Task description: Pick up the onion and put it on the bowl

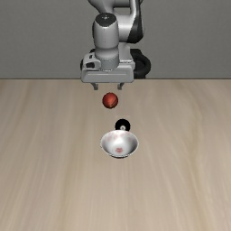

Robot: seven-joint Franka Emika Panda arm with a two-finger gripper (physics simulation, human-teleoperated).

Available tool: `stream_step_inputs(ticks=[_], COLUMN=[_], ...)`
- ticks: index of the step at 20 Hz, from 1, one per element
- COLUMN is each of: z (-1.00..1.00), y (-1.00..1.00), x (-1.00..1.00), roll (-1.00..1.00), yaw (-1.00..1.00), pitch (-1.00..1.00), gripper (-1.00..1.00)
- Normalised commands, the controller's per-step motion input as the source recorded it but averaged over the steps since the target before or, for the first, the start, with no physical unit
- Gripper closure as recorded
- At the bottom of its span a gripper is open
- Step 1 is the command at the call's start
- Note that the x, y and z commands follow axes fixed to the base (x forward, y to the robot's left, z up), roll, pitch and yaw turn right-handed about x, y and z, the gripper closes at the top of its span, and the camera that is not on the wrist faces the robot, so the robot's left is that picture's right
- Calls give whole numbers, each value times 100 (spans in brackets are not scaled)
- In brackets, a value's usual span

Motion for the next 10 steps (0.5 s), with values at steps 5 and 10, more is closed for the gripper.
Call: stream_step_inputs(ticks=[5,10], z=[-80,0], y=[0,0], x=[0,0], roll=[0,0], yaw=[0,0], pitch=[0,0], gripper=[100,100])
